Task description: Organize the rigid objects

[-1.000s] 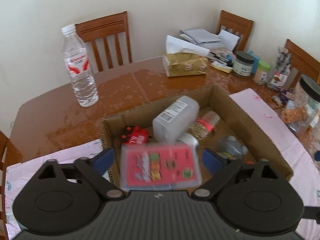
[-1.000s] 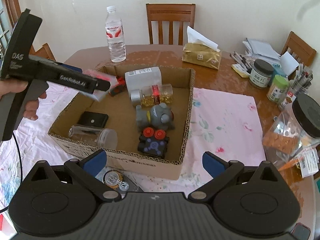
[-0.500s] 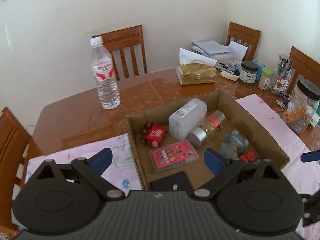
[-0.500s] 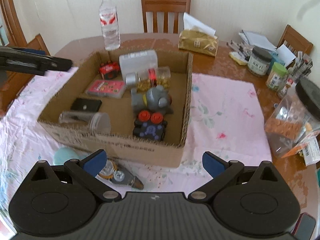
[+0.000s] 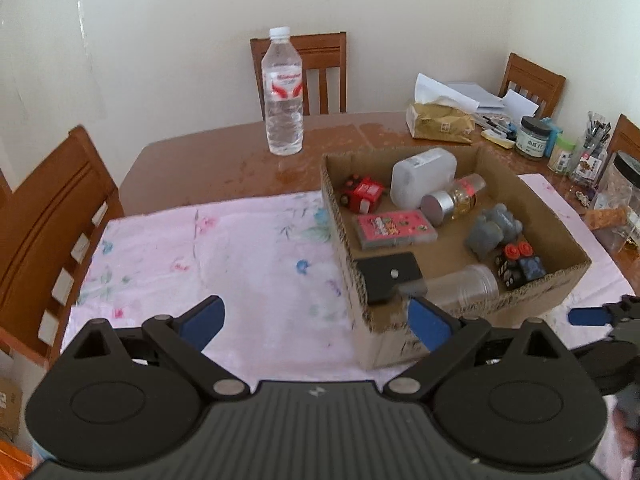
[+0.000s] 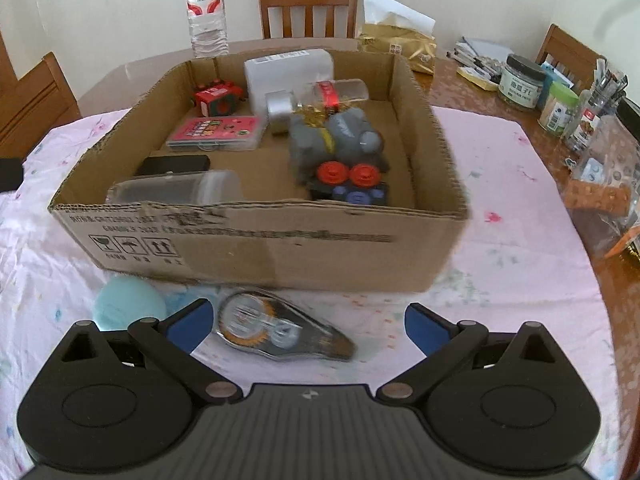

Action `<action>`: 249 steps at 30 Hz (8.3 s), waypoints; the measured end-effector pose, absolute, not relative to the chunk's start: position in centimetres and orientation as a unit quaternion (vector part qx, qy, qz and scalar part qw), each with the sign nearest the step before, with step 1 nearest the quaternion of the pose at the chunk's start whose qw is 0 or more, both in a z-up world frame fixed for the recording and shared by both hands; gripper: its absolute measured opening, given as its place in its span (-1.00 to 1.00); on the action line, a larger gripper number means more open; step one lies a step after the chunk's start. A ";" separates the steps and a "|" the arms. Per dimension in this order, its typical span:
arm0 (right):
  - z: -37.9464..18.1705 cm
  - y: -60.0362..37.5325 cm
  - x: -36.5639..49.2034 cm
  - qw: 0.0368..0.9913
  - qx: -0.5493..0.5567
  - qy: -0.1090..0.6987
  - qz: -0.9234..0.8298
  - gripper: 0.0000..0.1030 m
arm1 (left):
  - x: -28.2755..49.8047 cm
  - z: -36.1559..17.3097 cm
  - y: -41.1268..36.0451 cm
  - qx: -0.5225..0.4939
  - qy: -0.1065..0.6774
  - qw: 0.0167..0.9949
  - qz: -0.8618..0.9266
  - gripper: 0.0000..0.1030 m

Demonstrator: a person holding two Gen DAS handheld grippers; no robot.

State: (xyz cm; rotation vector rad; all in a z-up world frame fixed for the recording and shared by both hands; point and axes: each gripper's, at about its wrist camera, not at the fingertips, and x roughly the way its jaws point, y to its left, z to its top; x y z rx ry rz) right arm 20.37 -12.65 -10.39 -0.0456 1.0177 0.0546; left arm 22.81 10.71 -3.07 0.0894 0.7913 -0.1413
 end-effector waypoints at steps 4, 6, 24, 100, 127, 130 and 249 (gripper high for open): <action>-11.6 -10.5 20.7 0.875 -0.041 0.482 0.010 1.00 | 22.3 -3.4 11.4 0.044 0.390 0.917 -0.072 0.90; -12.3 -9.8 20.8 0.875 -0.048 0.481 -0.003 1.00 | 22.0 -3.5 11.5 0.048 0.391 0.916 -0.075 0.90; -12.9 -14.7 18.9 0.868 -0.029 0.495 0.003 1.00 | 21.3 -6.7 8.0 0.041 0.428 0.895 -0.121 0.90; -12.6 -13.9 18.5 0.876 -0.063 0.473 0.068 0.80 | 21.6 -12.5 3.5 0.018 0.454 0.887 -0.080 0.18; -10.7 -14.1 18.7 0.871 -0.076 0.477 0.092 0.80 | 21.8 -12.0 4.3 0.040 0.478 0.867 -0.133 0.00; -9.5 -14.4 18.6 0.871 -0.083 0.473 0.103 0.80 | 21.4 -11.7 4.6 0.058 0.482 0.861 -0.152 0.00; 1.9 -15.6 22.3 0.874 -0.034 0.485 0.005 1.00 | 23.0 1.9 3.5 0.025 0.436 0.899 -0.031 0.99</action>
